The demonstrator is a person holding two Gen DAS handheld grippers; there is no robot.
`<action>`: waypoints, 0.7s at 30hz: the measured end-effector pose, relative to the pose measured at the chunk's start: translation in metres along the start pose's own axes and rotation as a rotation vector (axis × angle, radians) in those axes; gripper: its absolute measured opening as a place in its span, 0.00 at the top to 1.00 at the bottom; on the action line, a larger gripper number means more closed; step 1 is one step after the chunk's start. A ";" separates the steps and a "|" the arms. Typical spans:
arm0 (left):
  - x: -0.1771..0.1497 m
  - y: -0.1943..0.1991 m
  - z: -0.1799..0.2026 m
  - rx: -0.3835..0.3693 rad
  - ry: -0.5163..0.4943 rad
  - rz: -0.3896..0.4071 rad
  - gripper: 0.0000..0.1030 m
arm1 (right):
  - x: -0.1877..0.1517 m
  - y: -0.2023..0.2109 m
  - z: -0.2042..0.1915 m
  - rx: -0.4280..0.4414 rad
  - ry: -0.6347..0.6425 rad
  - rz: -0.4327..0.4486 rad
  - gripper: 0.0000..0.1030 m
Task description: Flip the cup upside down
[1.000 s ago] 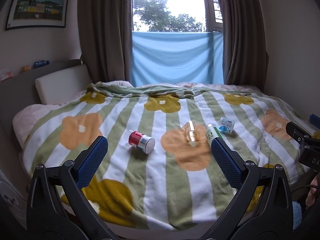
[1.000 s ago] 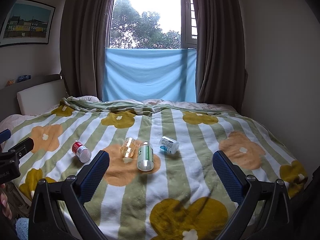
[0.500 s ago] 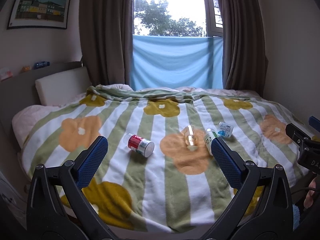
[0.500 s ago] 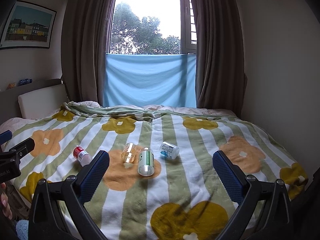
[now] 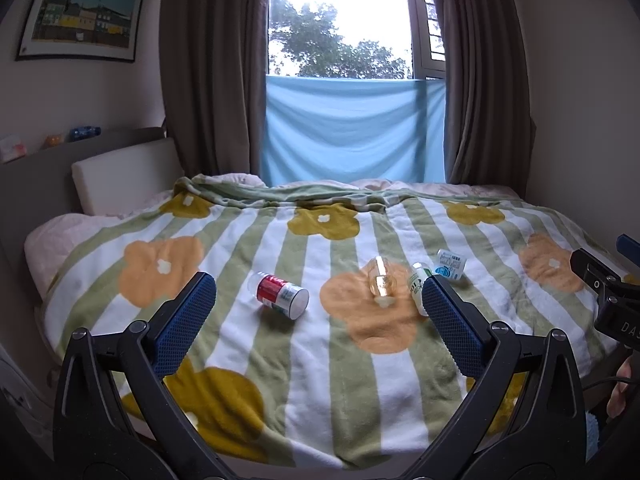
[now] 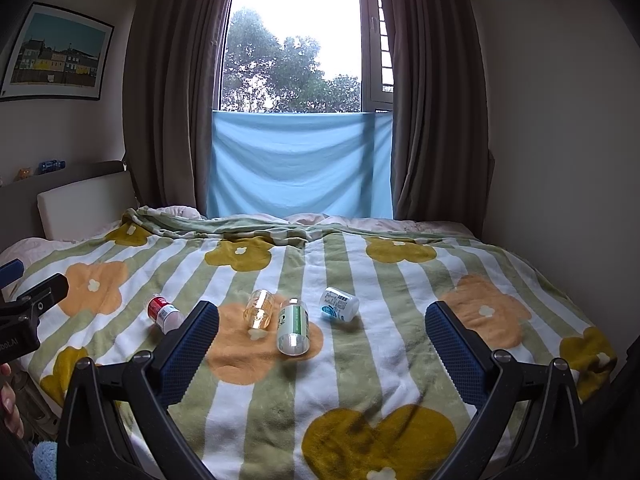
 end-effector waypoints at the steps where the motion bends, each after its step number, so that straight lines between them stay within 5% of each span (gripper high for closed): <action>1: 0.000 0.000 0.000 0.000 0.000 0.001 0.00 | 0.000 0.000 0.000 0.000 -0.001 0.002 0.00; 21: 0.000 0.001 0.001 -0.001 0.000 0.004 0.00 | 0.002 0.005 0.000 0.006 -0.008 0.021 0.00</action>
Point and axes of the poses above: each gripper's, at about its wrist camera, not at the fingertips, and y roughly against the way its jaws point, z to its right, x to its top, the point moved 1 cm from there along -y, roughly the way its jaws point, and after that the axes turned 8 degrees about -x, right-handed, at the moved point
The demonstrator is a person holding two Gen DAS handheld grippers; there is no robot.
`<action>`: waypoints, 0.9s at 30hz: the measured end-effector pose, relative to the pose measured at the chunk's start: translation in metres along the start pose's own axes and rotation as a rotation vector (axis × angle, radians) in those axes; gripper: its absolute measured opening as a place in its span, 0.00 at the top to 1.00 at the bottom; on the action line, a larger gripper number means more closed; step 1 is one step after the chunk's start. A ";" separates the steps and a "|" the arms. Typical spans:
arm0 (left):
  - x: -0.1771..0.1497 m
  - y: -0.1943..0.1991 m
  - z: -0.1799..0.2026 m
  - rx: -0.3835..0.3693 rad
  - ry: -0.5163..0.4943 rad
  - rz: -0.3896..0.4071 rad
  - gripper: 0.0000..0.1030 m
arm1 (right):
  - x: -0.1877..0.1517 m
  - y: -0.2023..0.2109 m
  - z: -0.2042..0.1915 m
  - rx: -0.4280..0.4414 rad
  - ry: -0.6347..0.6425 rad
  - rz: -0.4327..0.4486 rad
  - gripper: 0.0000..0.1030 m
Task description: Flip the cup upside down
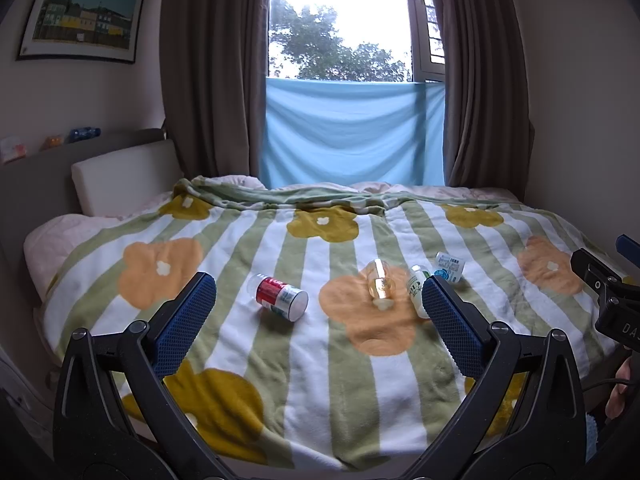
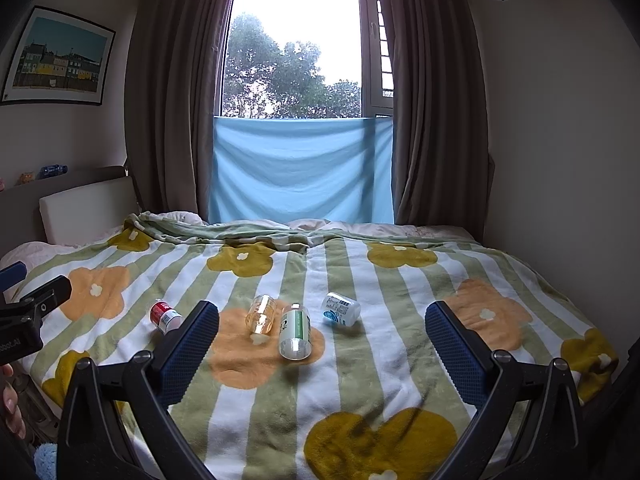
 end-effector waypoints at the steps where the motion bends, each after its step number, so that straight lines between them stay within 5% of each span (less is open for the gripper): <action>1: 0.000 0.000 0.000 0.000 0.000 0.000 0.00 | 0.000 0.000 0.000 0.000 0.001 0.000 0.00; 17: -0.003 -0.014 -0.002 -0.010 0.011 -0.038 0.00 | -0.011 -0.006 -0.005 0.021 0.008 -0.014 0.00; 27: 0.015 -0.085 0.004 -0.123 -0.009 -0.138 0.00 | -0.030 -0.030 -0.005 0.035 0.014 -0.041 0.00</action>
Point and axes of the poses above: each gripper's, at about its wrist camera, not at the fingertips, and y roughly against the way its jaws point, z to its right, x to its top, the point moved 1 cm from there along -y, roughly the way its jaws point, and after that the axes turned 8 degrees about -x, right-handed, at the moved point
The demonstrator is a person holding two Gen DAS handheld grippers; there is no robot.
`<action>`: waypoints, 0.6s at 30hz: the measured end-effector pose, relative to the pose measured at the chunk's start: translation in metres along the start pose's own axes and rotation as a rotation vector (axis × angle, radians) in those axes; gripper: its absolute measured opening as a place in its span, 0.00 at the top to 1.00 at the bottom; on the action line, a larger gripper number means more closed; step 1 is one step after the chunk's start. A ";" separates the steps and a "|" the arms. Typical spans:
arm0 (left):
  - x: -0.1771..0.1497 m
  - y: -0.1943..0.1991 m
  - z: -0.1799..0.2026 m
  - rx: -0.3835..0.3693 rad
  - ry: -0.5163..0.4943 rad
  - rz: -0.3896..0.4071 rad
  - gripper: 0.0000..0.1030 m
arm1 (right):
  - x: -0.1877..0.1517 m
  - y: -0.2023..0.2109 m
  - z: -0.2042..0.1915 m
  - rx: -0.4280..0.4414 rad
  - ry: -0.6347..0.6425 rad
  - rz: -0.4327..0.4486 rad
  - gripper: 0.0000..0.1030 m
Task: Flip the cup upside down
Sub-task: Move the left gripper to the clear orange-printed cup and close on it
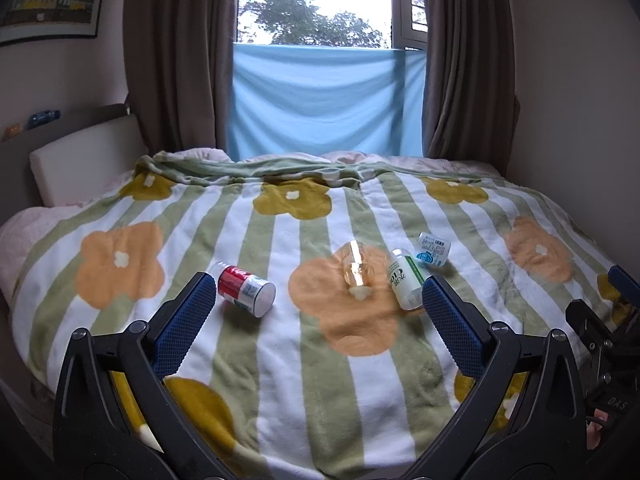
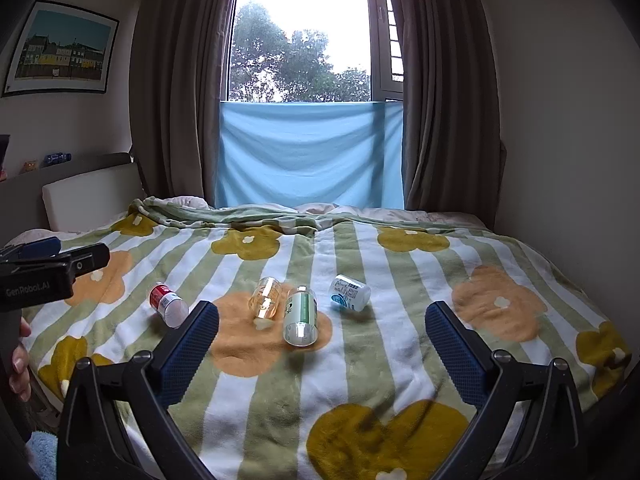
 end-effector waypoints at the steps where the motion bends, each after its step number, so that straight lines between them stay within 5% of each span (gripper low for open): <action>1: 0.006 -0.012 0.001 -0.011 -0.012 -0.015 0.00 | -0.002 -0.003 0.000 0.002 0.000 0.000 0.00; 10: 0.046 -0.173 0.002 -0.126 -0.056 -0.224 0.00 | -0.035 -0.060 -0.009 0.036 0.026 -0.052 0.00; 18: 0.039 -0.339 -0.012 -0.146 0.041 -0.474 0.00 | -0.065 -0.110 -0.030 0.110 0.072 -0.097 0.00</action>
Point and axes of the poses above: each gripper's, at about its wrist camera, not at the fingertips, and y roughly against the way its jaws point, z to its right, x to its top, the point moved 1 cm from there along -y, roughly the way its jaws point, and after that the axes turned 8 degrees about -x, right-handed, at the moved point
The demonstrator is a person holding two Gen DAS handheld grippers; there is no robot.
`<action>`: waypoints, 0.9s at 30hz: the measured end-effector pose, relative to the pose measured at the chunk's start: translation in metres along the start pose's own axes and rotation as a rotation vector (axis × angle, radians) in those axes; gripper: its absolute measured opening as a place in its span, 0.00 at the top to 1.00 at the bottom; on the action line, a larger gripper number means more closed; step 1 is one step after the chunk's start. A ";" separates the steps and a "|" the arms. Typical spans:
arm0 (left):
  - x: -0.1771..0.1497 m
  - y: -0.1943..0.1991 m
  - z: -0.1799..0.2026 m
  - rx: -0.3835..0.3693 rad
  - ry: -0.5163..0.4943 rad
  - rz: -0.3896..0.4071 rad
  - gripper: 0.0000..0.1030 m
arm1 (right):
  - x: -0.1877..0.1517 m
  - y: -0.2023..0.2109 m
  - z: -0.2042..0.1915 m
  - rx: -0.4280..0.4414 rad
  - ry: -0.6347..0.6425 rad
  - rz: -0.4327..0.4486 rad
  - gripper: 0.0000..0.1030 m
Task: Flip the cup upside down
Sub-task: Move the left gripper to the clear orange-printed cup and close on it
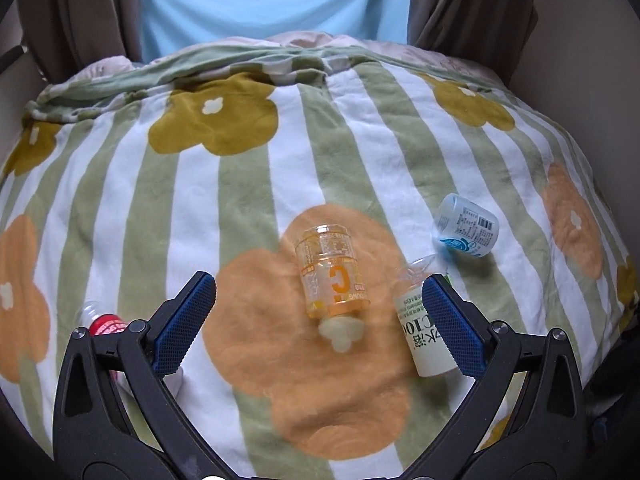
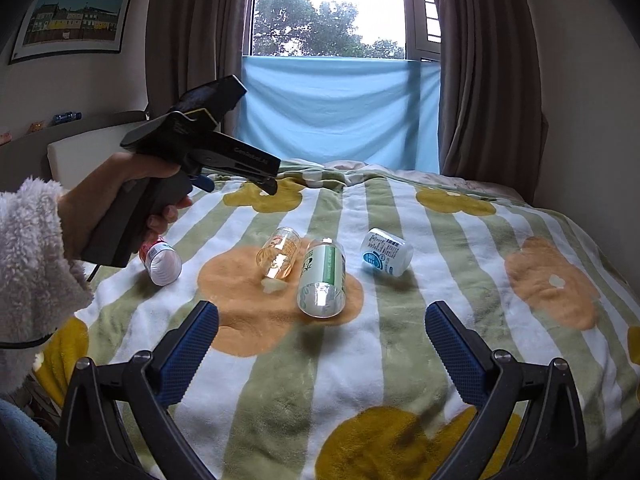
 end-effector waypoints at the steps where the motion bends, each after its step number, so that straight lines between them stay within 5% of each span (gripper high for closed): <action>1: 0.005 -0.017 -0.004 0.007 0.013 -0.032 0.00 | -0.003 -0.004 -0.002 0.009 0.007 0.000 0.00; 11: 0.015 -0.130 -0.023 0.033 0.121 -0.252 0.06 | -0.036 -0.019 -0.024 0.090 0.103 0.009 0.00; 19: 0.009 -0.155 -0.032 -0.082 0.221 -0.334 0.43 | -0.042 -0.024 -0.028 0.112 0.122 0.014 0.00; 27: 0.004 -0.144 -0.025 -0.068 0.167 -0.328 0.45 | -0.046 -0.032 -0.022 0.125 0.092 -0.020 0.00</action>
Point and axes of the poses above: each gripper's, at about its wrist camera, not at the fingertips, and y roughly against the way its jaws point, z to its right, x to its top, the point moved 1 cm from there along -y, roughly the way its jaws point, and after that the axes turned 8 degrees about -x, right-handed, at the moved point
